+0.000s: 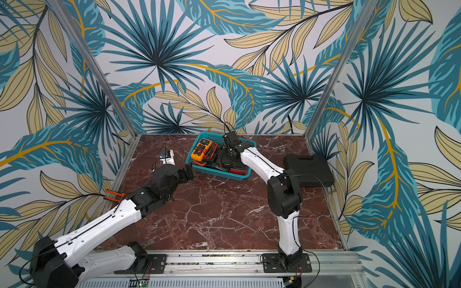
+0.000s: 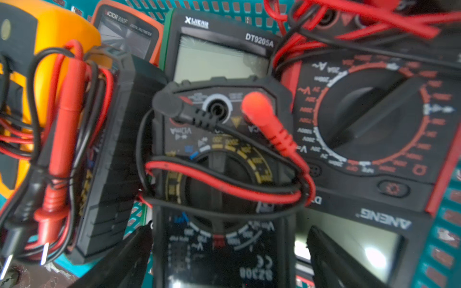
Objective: Put the multimeter into the basket
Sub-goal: Place the multimeter in the basket.
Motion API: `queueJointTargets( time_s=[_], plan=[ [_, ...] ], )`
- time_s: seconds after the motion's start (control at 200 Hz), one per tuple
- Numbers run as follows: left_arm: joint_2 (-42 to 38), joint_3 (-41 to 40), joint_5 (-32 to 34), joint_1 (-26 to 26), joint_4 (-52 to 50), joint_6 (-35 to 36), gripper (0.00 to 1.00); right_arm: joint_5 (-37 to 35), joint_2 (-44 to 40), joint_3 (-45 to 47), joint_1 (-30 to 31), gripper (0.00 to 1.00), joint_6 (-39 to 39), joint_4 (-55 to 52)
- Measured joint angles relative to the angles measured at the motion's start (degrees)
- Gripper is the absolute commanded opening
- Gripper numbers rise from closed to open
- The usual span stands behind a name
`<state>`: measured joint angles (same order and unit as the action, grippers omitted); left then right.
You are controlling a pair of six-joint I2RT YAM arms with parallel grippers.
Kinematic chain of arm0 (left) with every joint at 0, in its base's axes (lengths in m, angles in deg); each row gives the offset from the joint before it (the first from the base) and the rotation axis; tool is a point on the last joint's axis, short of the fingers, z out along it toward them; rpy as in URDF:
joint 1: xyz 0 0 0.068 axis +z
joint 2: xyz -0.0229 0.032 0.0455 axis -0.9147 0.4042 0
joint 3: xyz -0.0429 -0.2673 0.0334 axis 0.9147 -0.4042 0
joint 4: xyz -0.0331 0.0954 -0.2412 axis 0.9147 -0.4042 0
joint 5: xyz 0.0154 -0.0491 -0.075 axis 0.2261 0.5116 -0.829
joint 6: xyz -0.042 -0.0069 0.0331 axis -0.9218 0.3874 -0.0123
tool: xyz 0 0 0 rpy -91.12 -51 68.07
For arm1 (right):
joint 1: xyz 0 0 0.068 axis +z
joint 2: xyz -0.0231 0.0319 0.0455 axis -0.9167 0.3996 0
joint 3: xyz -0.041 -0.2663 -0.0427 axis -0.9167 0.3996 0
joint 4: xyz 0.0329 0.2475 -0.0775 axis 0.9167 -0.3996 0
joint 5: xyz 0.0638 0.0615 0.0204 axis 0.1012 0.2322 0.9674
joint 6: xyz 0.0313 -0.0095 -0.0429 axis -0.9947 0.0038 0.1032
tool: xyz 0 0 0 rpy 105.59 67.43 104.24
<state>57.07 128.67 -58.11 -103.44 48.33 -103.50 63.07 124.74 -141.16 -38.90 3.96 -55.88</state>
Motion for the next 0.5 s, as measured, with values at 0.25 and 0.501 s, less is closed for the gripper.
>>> queueJointTargets(
  time_s=[0.25, 0.501],
  plan=[
    [-0.7, -0.2, 0.6, 0.0, 0.0, 0.5, 1.00, -0.9, -8.2, 4.9, 0.0, 0.99, 0.2, 0.1],
    [-1.6, -0.3, 3.8, 0.3, -0.1, 2.7, 1.00, -5.9, -21.5, 13.9, 0.1, 1.00, 2.0, 0.0]
  ],
)
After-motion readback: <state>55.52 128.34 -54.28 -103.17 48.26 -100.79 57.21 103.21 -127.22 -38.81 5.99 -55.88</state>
